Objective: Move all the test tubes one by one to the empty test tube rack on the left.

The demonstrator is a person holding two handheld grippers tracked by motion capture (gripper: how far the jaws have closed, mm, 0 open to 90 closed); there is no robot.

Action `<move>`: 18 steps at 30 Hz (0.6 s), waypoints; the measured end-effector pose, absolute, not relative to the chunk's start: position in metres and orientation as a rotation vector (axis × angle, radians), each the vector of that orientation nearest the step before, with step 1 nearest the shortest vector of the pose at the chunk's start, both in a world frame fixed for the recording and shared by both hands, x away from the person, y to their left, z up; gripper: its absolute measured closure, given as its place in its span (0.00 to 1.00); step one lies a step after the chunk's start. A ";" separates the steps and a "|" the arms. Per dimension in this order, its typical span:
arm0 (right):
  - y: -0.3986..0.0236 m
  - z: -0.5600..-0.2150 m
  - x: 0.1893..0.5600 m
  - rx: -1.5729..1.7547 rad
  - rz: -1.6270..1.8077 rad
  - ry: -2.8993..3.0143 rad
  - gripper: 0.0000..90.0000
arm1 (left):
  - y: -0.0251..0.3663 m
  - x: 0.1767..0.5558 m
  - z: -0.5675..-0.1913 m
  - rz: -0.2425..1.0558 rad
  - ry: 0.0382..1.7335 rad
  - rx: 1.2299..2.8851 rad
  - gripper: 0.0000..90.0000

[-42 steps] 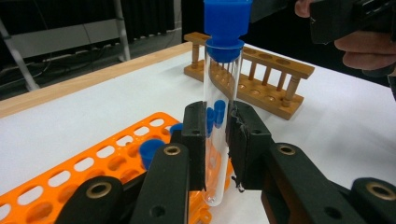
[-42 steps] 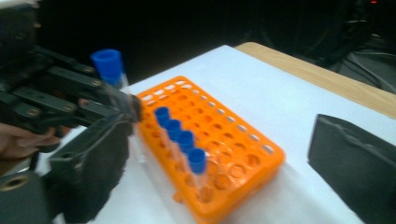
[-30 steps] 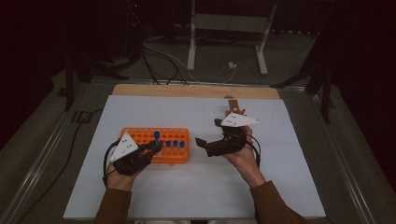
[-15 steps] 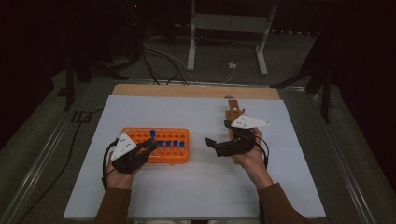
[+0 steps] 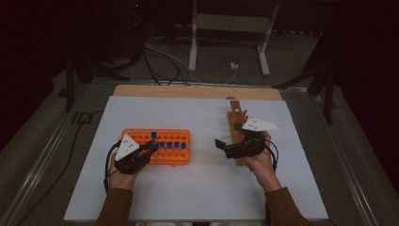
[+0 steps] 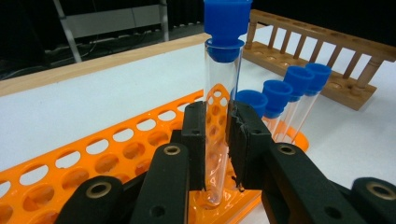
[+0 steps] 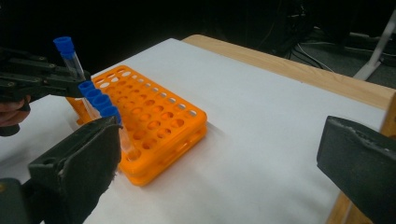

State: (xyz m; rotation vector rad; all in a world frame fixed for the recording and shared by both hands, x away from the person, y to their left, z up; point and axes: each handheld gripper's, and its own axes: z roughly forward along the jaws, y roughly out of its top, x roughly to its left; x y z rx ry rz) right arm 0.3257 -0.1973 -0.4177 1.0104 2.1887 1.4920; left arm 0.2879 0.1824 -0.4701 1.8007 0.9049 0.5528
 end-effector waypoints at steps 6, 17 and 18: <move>-0.207 -0.419 0.323 1.026 1.492 2.172 0.00 | 0.181 0.289 -0.473 0.553 0.907 1.820 0.87; -0.220 -0.420 0.321 1.048 1.472 2.151 0.00 | 0.179 0.291 -0.481 0.540 0.927 1.872 0.87; -0.221 -0.420 0.320 1.048 1.469 2.151 0.00 | 0.178 0.291 -0.482 0.537 0.930 1.876 0.87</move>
